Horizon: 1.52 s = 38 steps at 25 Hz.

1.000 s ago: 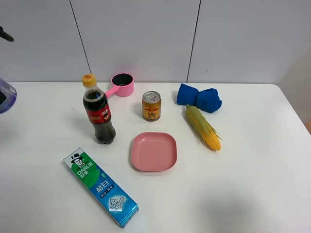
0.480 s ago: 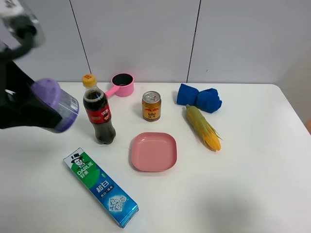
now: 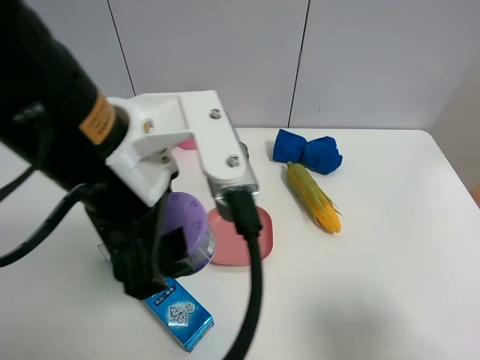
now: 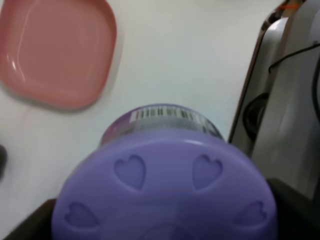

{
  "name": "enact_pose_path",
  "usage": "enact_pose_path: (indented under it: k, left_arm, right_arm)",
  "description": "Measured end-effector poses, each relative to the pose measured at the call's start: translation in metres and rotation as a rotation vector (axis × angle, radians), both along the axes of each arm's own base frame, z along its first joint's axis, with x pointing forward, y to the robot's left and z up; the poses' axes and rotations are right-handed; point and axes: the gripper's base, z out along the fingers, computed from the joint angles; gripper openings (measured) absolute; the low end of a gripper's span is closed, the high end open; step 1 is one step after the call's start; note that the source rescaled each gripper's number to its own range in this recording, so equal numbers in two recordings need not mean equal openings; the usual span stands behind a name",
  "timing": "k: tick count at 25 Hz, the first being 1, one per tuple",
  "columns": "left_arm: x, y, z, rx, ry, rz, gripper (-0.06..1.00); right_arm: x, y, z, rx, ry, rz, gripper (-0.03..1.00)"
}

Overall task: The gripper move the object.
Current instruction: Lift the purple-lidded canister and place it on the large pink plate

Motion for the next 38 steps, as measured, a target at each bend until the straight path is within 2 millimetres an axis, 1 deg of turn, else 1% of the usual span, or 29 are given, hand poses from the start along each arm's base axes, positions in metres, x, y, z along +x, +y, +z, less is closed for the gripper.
enact_pose_path:
  k: [1,6,9,10,15,19,22,25,28,31,34,38]
  left_arm:
    - [0.006,-0.008,-0.001,0.008,-0.012,-0.014,0.02]
    - [0.027,-0.041,0.006,-0.038,-0.091,-0.077,0.02]
    - [0.037,-0.058,0.001,-0.064,-0.117,-0.102,0.02]
    - [0.039,-0.063,-0.004,-0.063,-0.113,-0.111,0.02]
    - [0.048,-0.083,-0.042,0.001,-0.044,-0.14,0.02]
    - [0.057,-0.093,-0.059,0.02,-0.074,-0.168,0.02]
    - [0.069,-0.096,-0.067,0.034,-0.146,-0.174,0.02]
    - [0.091,-0.092,-0.08,0.02,-0.137,-0.107,0.02]
    - [0.116,-0.079,-0.095,0.023,-0.083,-0.012,0.02]
    - [0.137,-0.064,-0.098,-0.006,-0.065,0.072,0.02]
    - [0.148,-0.055,-0.098,-0.055,-0.025,0.161,0.02]
    - [0.15,-0.053,-0.098,-0.063,-0.016,0.176,0.02]
  right_arm:
    - [0.0,0.0,0.0,0.0,0.0,0.0,1.0]
    - [0.0,0.0,0.0,0.0,0.0,0.0,1.0]
    - [0.0,0.0,0.0,0.0,0.0,0.0,1.0]
    - [0.0,0.0,0.0,0.0,0.0,0.0,1.0]
    - [0.0,0.0,0.0,0.0,0.0,0.0,1.0]
    - [0.0,0.0,0.0,0.0,0.0,0.0,1.0]
    - [0.0,0.0,0.0,0.0,0.0,0.0,1.0]
    - [0.0,0.0,0.0,0.0,0.0,0.0,1.0]
    - [0.0,0.0,0.0,0.0,0.0,0.0,1.0]
    - [0.0,0.0,0.0,0.0,0.0,0.0,1.0]
    - [0.0,0.0,0.0,0.0,0.0,0.0,1.0]
    - [0.0,0.0,0.0,0.0,0.0,0.0,1.0]
